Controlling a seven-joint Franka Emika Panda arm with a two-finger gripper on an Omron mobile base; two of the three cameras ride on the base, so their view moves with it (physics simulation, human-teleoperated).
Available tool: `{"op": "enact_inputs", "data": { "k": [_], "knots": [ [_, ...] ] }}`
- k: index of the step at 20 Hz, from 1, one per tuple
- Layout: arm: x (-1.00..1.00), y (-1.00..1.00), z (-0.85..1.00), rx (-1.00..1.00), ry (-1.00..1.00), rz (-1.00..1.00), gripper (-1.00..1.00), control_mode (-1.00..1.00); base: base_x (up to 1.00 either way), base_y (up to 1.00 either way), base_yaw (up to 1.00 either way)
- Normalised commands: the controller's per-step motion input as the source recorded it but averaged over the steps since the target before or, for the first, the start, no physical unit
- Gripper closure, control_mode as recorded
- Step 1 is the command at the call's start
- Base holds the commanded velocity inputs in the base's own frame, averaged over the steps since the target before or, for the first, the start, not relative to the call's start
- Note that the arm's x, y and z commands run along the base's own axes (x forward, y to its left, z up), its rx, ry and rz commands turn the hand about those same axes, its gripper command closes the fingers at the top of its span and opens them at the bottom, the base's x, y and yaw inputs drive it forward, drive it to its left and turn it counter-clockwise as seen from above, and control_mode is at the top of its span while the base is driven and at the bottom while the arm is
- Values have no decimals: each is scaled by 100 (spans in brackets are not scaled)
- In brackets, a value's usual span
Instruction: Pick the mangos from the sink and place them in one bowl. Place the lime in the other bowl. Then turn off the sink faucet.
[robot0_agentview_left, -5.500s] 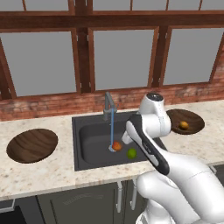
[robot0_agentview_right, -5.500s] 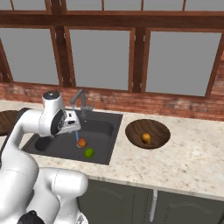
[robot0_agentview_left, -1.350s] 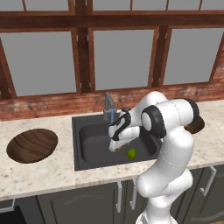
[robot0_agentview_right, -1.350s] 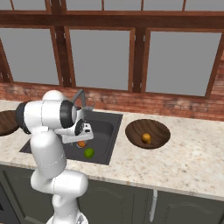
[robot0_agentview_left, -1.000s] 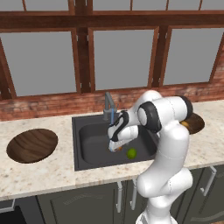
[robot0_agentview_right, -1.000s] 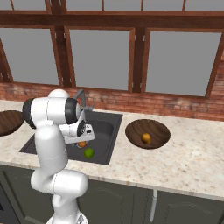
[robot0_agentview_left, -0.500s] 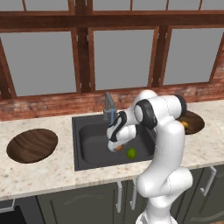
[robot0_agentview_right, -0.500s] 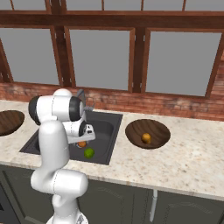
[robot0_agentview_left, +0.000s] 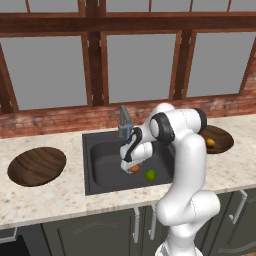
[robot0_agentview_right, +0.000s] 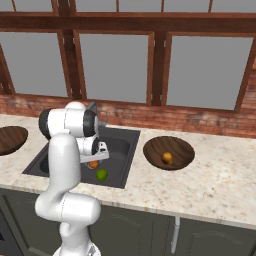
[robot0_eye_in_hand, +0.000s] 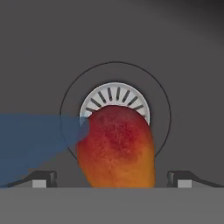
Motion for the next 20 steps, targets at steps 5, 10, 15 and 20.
{"op": "enact_inputs", "data": {
  "k": [5,10,15,20],
  "knots": [
    [24,0,-20,-2,0,0,-100,-100,0,0,0],
    [14,6,-17,-3,0,0,-100,-100,0,0,0],
    [2,15,-18,-4,0,0,-100,-100,0,0,0],
    [0,21,-34,-3,7,0,100,-100,0,0,0]
  ]
}}
